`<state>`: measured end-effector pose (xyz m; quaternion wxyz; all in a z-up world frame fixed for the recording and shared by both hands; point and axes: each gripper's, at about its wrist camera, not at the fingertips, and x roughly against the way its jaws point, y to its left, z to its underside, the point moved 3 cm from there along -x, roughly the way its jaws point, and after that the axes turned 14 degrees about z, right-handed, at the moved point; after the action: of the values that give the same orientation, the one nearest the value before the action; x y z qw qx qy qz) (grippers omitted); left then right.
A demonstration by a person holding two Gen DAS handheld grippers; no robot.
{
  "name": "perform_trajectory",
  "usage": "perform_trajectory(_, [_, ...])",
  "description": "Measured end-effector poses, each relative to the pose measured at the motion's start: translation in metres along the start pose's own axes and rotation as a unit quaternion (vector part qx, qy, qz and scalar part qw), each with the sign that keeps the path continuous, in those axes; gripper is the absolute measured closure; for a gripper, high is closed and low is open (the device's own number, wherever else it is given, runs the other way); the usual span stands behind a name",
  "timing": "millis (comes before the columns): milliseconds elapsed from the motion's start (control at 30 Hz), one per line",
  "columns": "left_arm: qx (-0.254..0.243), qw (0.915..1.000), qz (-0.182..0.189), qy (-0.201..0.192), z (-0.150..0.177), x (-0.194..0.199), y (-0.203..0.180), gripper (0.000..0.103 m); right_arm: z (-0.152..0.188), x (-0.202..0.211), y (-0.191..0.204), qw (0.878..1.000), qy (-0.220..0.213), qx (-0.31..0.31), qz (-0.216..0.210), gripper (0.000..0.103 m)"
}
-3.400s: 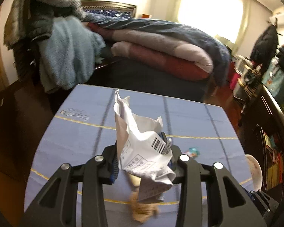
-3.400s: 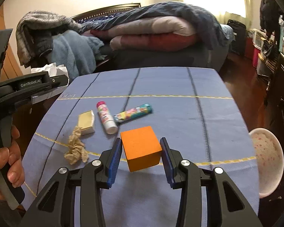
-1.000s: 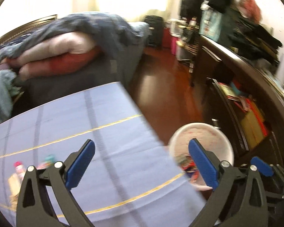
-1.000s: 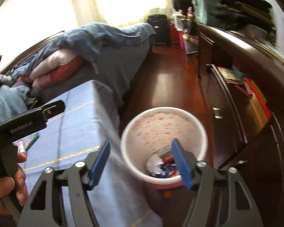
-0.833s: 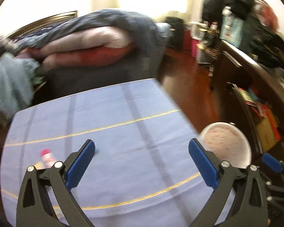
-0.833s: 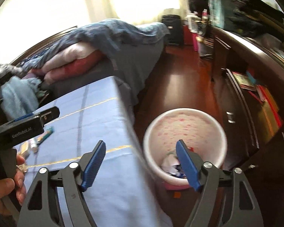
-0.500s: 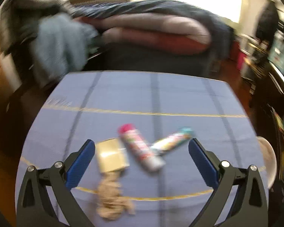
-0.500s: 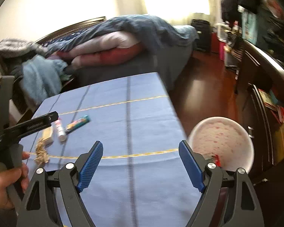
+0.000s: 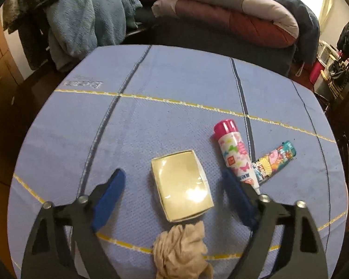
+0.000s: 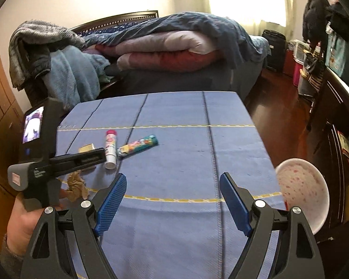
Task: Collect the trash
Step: 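Close the left tool on the cream square box, then grasp the pink-capped glue stick upright with the right tool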
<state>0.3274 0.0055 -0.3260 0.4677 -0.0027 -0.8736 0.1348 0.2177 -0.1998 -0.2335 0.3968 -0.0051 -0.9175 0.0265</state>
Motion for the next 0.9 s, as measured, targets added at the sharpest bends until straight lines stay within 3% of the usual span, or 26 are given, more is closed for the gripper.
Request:
perform_trajectory(167, [-0.013,0.9998,0.007,-0.015,-0.003,0.003,0.005,0.056,-0.005,-0.011,0.029,1.0,0.006,0.024,-0.008,0.021])
perform_trajectory(300, [0.003,0.9992,0.036,-0.02,-0.005,0.01,0.02,0.056,-0.01,-0.02,0.052,0.999,0.007,0.037,-0.022,0.021])
perform_trajectory(567, [0.037,0.9965,0.026,-0.07,-0.016,0.045,0.068,0.056,-0.022,-0.041,0.108,0.996,0.006,0.076,-0.043,0.023])
perform_trajectory(633, [0.042,0.9957,0.021,-0.08,-0.017,0.054,0.078,0.056,-0.025,-0.048,0.122,0.995,0.007,0.089,-0.044,0.033])
perform_trajectory(900, [0.057,0.9946,0.017,-0.086,-0.02,0.06,0.107,0.055,-0.029,-0.085,0.163,0.991,0.033,0.123,-0.032,0.045])
